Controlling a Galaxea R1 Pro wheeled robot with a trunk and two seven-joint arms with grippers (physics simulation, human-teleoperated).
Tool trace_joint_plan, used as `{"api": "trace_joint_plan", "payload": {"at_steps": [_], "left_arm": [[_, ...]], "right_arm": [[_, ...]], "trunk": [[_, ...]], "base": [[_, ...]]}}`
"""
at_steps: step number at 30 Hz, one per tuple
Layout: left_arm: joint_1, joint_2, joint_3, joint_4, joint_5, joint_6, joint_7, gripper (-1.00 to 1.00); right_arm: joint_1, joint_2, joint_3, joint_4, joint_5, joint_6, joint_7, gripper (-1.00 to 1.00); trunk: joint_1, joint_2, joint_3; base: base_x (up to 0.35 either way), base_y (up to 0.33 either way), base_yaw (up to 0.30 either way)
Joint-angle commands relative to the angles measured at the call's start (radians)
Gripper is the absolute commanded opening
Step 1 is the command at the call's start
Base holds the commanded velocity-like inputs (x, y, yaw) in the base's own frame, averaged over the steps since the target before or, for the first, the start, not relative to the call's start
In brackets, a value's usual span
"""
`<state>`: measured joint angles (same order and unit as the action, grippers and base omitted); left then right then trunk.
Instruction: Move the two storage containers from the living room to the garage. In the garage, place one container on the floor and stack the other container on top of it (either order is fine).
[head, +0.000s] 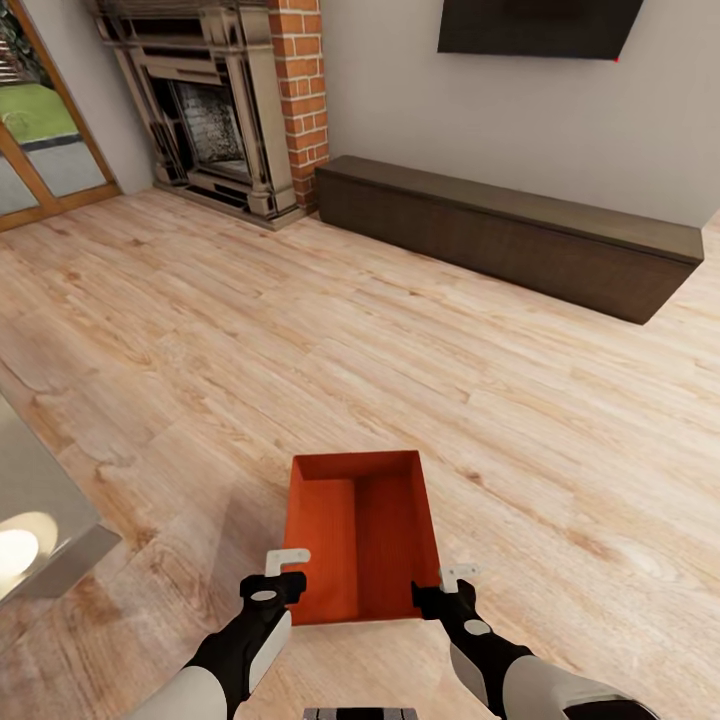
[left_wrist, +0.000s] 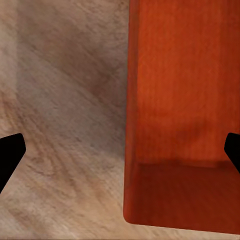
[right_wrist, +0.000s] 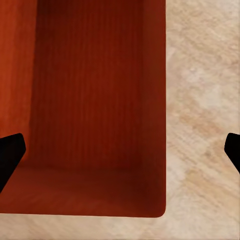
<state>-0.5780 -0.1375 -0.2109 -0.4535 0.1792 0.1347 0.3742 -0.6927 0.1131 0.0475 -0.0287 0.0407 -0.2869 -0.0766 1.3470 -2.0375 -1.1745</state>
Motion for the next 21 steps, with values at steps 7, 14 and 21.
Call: {"api": "trace_joint_plan", "payload": {"at_steps": [7,14,21], "left_arm": [[0.0,0.001,-0.008,-0.005,0.009,0.005,0.009,1.0],[0.0,0.002,-0.008,-0.009,0.008,0.005,0.009,1.0],[0.0,0.001,-0.008,-0.01,0.008,0.005,0.009,1.0]], "right_arm": [[-0.001,0.0,0.005,0.001,0.005,-0.003,-0.007,1.0],[-0.001,-0.003,0.005,0.001,0.005,-0.023,-0.007,1.0],[-0.001,-0.005,0.004,0.001,0.002,-0.046,-0.007,1.0]], "trunk": [[0.027,-0.05,-0.023],[0.027,-0.05,-0.023],[0.027,-0.05,-0.023]], "base": [[0.0,0.0,0.0],[0.0,0.0,0.0],[0.0,0.0,0.0]]}}
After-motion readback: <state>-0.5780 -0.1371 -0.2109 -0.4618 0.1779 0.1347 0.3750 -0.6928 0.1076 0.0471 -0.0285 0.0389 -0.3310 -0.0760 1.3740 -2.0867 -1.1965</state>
